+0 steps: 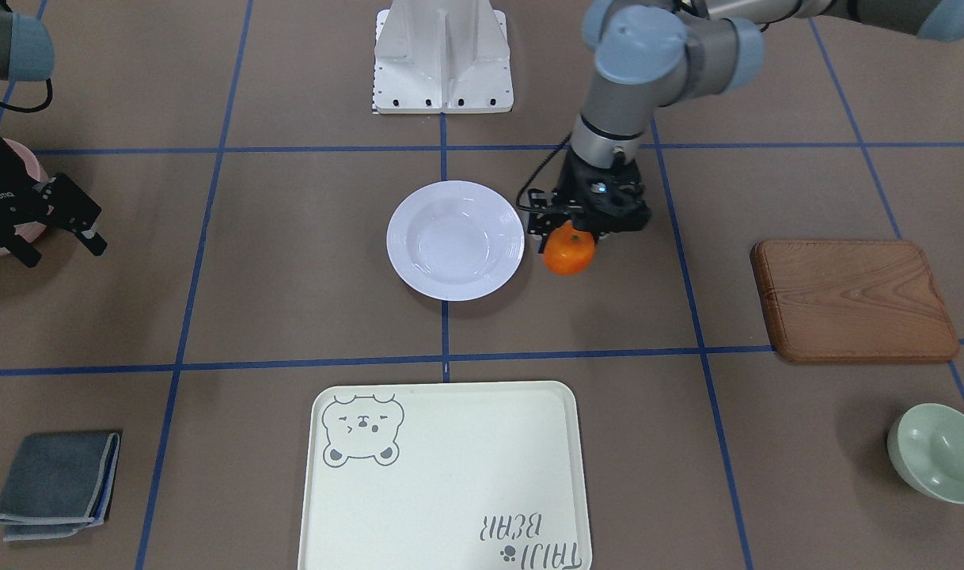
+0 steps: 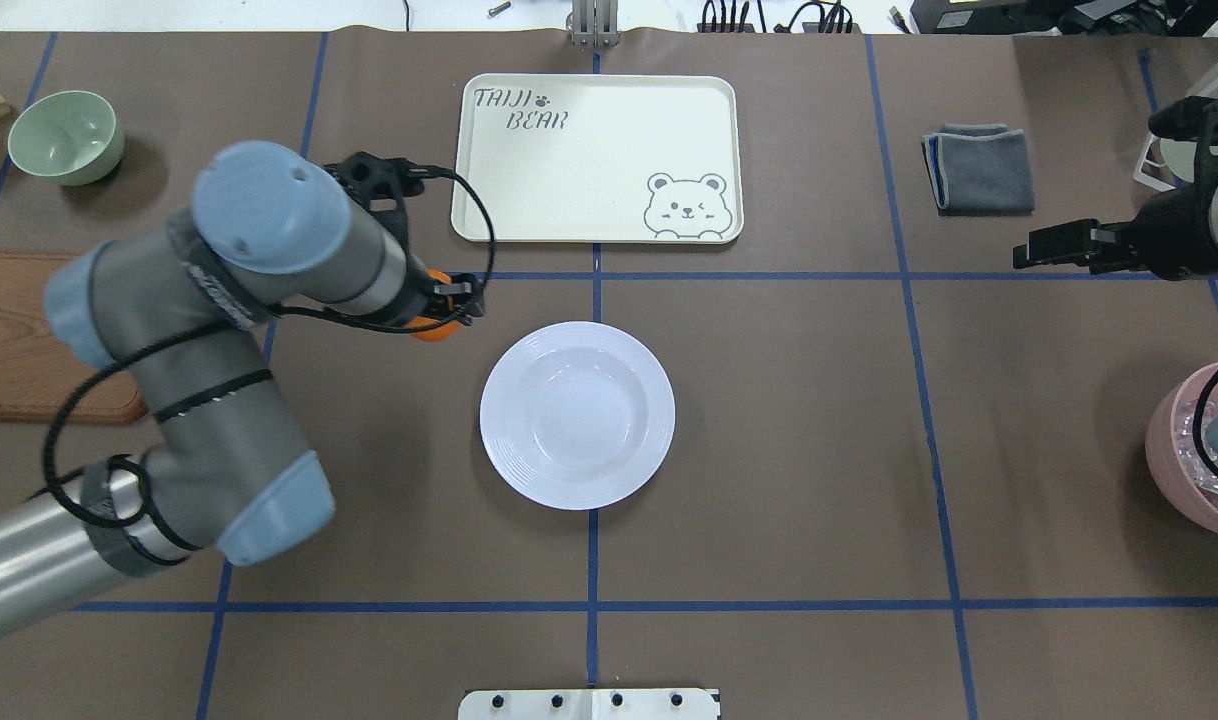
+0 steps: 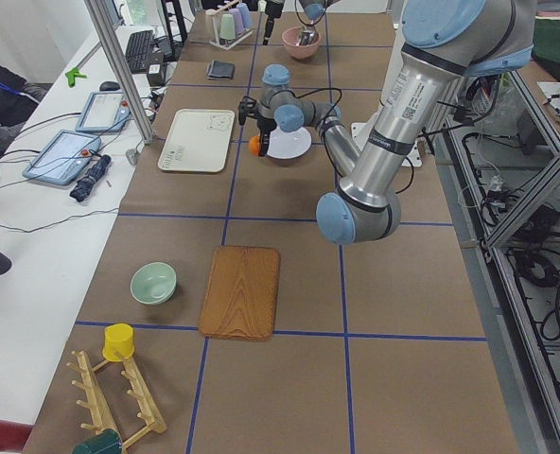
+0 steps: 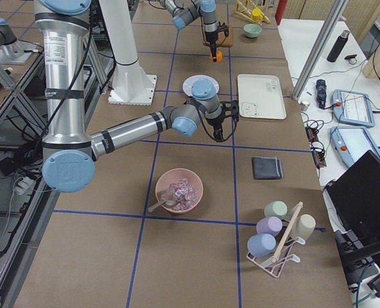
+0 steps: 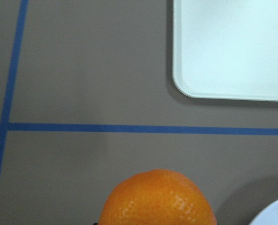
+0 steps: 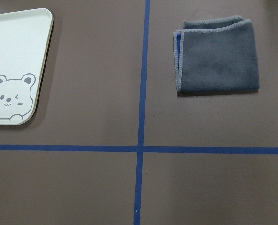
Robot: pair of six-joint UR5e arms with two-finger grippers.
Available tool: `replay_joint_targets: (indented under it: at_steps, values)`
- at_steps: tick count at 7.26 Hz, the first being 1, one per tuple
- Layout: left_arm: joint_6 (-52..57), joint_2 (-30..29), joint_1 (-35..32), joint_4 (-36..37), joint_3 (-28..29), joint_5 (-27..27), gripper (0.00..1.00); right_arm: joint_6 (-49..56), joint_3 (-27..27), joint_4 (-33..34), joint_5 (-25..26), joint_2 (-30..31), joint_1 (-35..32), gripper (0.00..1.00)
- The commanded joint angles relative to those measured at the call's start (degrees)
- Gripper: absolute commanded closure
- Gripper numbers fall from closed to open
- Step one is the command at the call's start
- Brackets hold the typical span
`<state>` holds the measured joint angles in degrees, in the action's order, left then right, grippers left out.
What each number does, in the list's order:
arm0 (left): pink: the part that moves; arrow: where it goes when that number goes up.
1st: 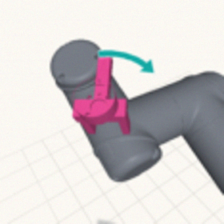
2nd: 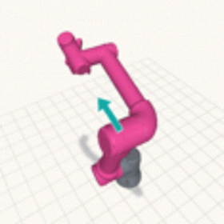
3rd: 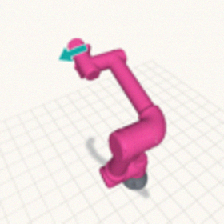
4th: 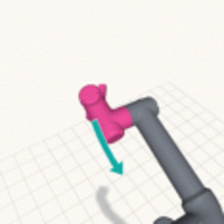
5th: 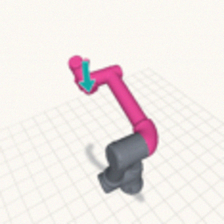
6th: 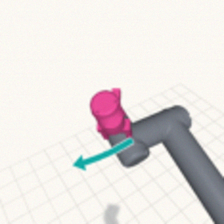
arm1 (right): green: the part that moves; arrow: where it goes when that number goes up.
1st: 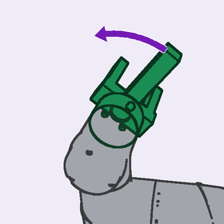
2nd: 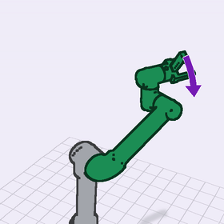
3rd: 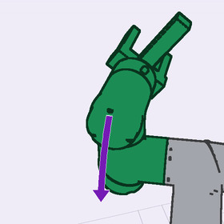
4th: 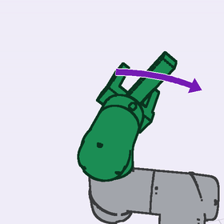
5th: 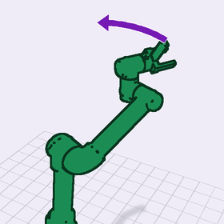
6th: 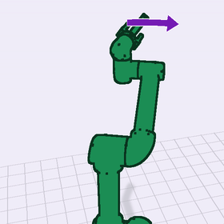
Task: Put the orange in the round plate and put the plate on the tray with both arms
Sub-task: 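Carry the orange with the left gripper over the white plate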
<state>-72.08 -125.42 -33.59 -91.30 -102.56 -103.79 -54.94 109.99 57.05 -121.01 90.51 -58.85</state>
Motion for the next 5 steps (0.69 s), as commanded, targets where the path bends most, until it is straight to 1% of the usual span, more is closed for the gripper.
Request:
replay_joint_targets:
  at_steps: [1,2,3,4,5]
  values:
    - [-5.2,-10.8,6.2,3.8,9.2,5.0,1.00,-0.7,-0.2,0.0,0.1,-0.2,0.4,0.00]
    - [-5.0,-13.0,7.8,2.5,13.8,6.3,1.00,-0.7,-0.2,0.0,0.1,-0.2,0.4,0.00]
    - [-5.0,-12.7,8.9,-0.3,15.6,6.3,1.00,-0.7,-0.2,0.0,0.0,-0.2,0.4,0.00]
    - [-4.9,-12.7,10.2,-1.2,16.9,6.3,1.00,-0.7,-0.2,0.0,0.0,-0.2,0.4,0.00]
    - [-4.7,-12.7,10.8,-1.4,17.5,6.3,0.85,-0.6,-0.2,0.0,0.1,-0.2,0.4,0.00]
